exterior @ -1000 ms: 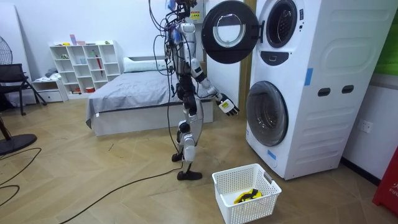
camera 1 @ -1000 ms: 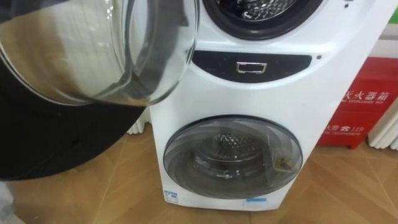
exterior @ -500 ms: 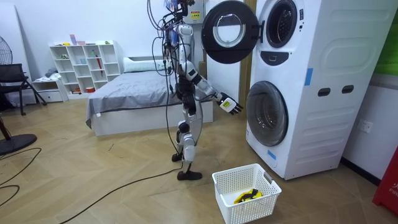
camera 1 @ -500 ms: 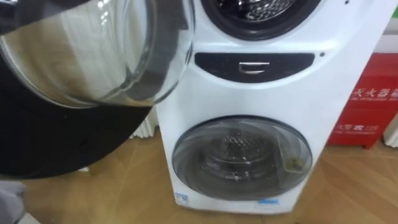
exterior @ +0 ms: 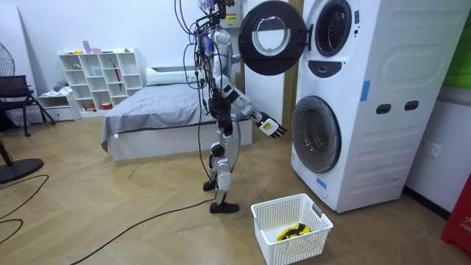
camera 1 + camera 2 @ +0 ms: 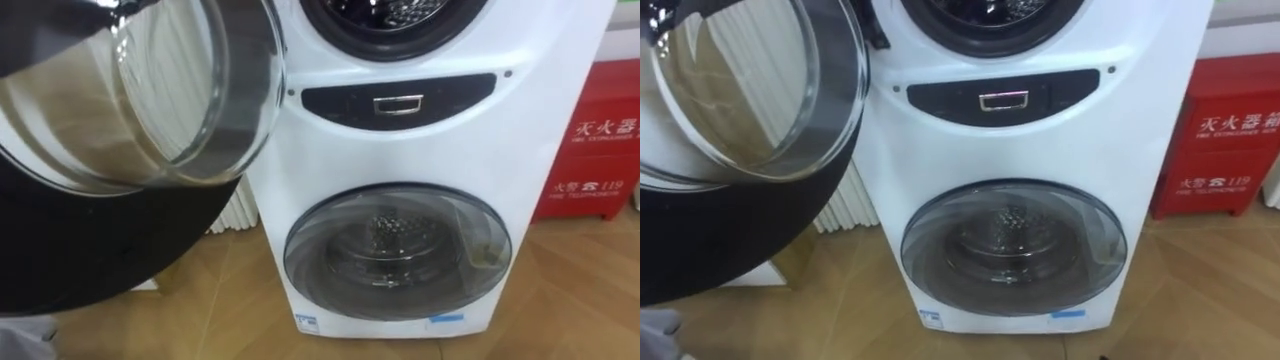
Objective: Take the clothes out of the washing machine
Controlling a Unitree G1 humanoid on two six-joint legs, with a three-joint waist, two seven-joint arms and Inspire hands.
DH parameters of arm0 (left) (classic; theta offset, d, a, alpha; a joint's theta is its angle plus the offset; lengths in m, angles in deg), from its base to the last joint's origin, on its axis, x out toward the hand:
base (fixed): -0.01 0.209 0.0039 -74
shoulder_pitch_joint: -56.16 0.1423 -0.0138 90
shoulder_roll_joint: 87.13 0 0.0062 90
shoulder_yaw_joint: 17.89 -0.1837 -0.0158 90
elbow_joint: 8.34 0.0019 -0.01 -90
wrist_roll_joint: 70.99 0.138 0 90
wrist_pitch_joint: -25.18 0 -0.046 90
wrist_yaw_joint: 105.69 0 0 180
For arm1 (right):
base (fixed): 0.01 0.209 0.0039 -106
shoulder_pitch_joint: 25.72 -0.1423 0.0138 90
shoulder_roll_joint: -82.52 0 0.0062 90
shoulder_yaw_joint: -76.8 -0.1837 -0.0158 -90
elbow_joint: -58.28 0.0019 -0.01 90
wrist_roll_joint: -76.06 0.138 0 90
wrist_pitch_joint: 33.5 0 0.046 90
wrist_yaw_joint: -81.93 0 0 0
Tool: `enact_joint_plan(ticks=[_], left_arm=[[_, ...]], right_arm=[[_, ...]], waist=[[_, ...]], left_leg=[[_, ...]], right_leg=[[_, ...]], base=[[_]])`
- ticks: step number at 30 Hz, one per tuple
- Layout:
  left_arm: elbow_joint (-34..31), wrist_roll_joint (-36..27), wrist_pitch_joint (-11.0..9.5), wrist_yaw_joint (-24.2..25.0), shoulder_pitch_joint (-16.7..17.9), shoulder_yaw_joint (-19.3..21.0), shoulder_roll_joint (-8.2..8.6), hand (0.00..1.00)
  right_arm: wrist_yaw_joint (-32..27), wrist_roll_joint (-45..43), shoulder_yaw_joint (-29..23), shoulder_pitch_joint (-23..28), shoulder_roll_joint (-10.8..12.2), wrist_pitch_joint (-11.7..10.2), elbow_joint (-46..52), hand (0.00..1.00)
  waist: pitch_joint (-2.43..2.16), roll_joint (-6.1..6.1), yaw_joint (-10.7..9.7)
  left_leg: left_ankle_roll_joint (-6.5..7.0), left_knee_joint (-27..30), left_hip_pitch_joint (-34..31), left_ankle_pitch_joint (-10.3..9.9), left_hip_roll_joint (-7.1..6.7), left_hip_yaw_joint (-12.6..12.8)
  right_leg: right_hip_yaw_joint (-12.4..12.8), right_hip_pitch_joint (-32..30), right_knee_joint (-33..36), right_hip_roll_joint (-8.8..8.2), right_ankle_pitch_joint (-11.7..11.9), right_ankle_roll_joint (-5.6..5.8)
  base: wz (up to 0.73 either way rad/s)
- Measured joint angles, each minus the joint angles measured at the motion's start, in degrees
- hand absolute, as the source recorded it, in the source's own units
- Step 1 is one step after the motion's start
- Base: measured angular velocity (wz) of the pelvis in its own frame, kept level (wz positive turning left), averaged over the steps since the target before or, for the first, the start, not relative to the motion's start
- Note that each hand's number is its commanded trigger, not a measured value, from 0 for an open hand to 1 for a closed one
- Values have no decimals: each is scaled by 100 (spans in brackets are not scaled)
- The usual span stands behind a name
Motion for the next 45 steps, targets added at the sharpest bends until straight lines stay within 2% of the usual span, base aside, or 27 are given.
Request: enact_joint_plan(ticks=[2, 6, 8, 9, 10, 11, 12, 14, 15, 17, 18, 19, 20, 24, 26, 29, 32, 34, 36, 39, 42, 44, 45], left_arm=[[-597, -6, -52, 10, -131, -47, -69, 0], [-1703, 46, -35, -59, -186, -166, -54, 0], [-2668, 180, -23, 59, -187, -296, 66, 0], [-2897, 231, -23, 80, -192, -383, 131, 0], [-3323, 248, -27, 160, -222, -637, 370, 0], [-3577, 399, -2, 162, -215, -908, 718, 0], [-3634, 397, 38, 169, -212, -971, 920, 0], [-3973, 401, 104, 205, -123, -1673, 1487, 0], [-3992, 394, 104, 283, -99, -1905, 1608, 0], [-3995, 385, 150, 667, 47, -2686, 2081, 0], [-3987, 305, 199, 850, 111, -3001, 2230, 0], [-3982, 205, 212, 910, 144, -3158, 2268, 0], [-3983, 115, 201, 902, 207, -3251, 2444, 0], [-3691, -194, 221, 1392, 263, -3800, 2553, 0], [-3305, -176, 383, 1701, 265, -4399, 2610, 0], [-3069, -17, 633, 2158, 265, -5011, 2666, 0], [-2951, 158, 659, 2510, 243, -5149, 2741, 0], [-2744, 232, 650, 2552, 255, -5146, 2776, 0], [-2475, 396, 642, 2549, 315, -5147, 2748, 0], [-1776, 851, 616, 2513, 572, -4958, 2582, 0], [-845, 1256, 458, 2188, 1223, -4354, 2424, 0], [-89, 1833, 401, 1785, 1869, -3543, 2282, 0], [172, 1938, 377, 1679, 1982, -3343, 2240, 0]], right_arm=[[1, -1, 0, -22, 9, 0, -1, 0], [1, -27, 109, -81, 120, 8, -3, 0], [95, -41, 321, -174, 208, 29, -4, 0], [110, -57, 392, -199, 216, 32, -5, 0], [134, -96, 514, -247, 231, 53, -8, 0], [135, -82, 694, -312, 232, 77, -39, 0], [131, -71, 808, -335, 238, 103, -47, 0], [131, -66, 1213, -454, 310, 208, -44, 0], [145, -64, 1329, -495, 321, 230, -47, 0], [284, -31, 1570, -782, 458, 235, -204, 0], [296, -11, 1577, -910, 571, 239, -215, 0], [294, 17, 1587, -957, 625, 239, -216, 0], [293, 78, 1632, -993, 698, 235, -215, 0], [288, 179, 1851, -1010, 738, 279, -266, 0], [290, 198, 1906, -1095, 812, 279, -433, 0], [304, 173, 1995, -1174, 811, 281, -577, 0], [309, 180, 2001, -1202, 773, 285, -691, 0], [310, 238, 1990, -1191, 740, 284, -711, 0], [310, 247, 1987, -1178, 731, 285, -705, 0], [321, 217, 1851, -1150, 707, 285, -717, 0], [330, 312, 1475, -820, 660, 277, -733, 0], [317, 349, 1149, -484, 639, 276, -827, 0], [312, 350, 1086, -463, 644, 276, -936, 0]], waist=[[44, -48, 16], [83, -111, 11], [96, -175, -106], [100, -191, -170], [109, -222, -274], [107, -250, -297], [101, -264, -297], [98, -431, -327], [98, -485, -340], [76, -635, -472], [79, -671, -566], [79, -677, -636], [74, -686, -714], [73, -684, -824], [78, -691, -981], [89, -709, -1190], [103, -732, -1303], [129, -774, -1276], [137, -824, -1265], [121, -860, -1185], [105, -885, -958], [71, -911, -736], [68, -914, -713]], left_leg=[[0, 0, 6, 0, 2, 2], [0, 0, -21, 0, -1, -7], [2, 31, -143, 1, -14, -43], [10, 37, -179, 6, -28, -108], [38, 32, -201, 26, -53, -172], [47, 31, -189, 31, -78, -190], [47, 32, -193, 32, -84, -192], [57, 33, -217, 38, -108, -290], [62, 33, -207, 40, -116, -318], [70, 39, -200, 45, -138, -364], [71, 57, -229, 46, -146, -358], [71, 67, -241, 46, -149, -362], [72, 69, -234, 45, -151, -352], [72, 68, -194, 46, -145, -309], [72, 54, -197, 46, -141, -270], [71, 53, -228, 45, -130, -211], [71, 43, -200, 46, -109, -65], [71, 6, -109, 46, -82, 97], [71, 5, -95, 46, -80, 104], [71, 3, -81, 45, -81, 172], [71, 0, -25, 45, -71, 195], [70, 1, 0, 44, -39, 191], [69, -1, -1, 44, -31, 187]], right_leg=[[6, -1, -6, 3, 0, 0], [-24, -9, -5, -2, 0, 0], [-98, -79, -7, -20, -1, 1], [-153, -82, -6, -34, -1, 1], [-181, -83, 7, -61, -7, 13], [-195, -69, 13, -80, -18, 31], [-206, -67, 12, -88, -21, 36], [-307, -36, -2, -108, -23, 43], [-333, -5, -10, -115, -22, 46], [-366, 16, -11, -139, -21, 69], [-365, 19, -13, -148, -15, 79], [-366, 16, -13, -150, -13, 82], [-346, 14, -12, -152, -12, 83], [-317, 21, -7, -150, -12, 83], [-301, 4, -7, -148, -12, 83], [-217, -71, 3, -133, -12, 83], [-88, -124, 20, -112, -8, 75], [21, -111, 19, -86, 0, 62], [48, -116, 20, -79, 3, 58], [112, -126, 16, -74, 4, 57], [157, -103, 2, -52, 4, 56], [105, -98, -4, -27, 7, 51], [76, -94, -4, -21, 7, 51]], base=[[3], [2], [14], [34], [26], [18], [8], [21], [27], [16], [0], [-3], [0], [-7], [-5], [-14], [-26], [-30], [-15], [-10], [-13], [-13], [0]])
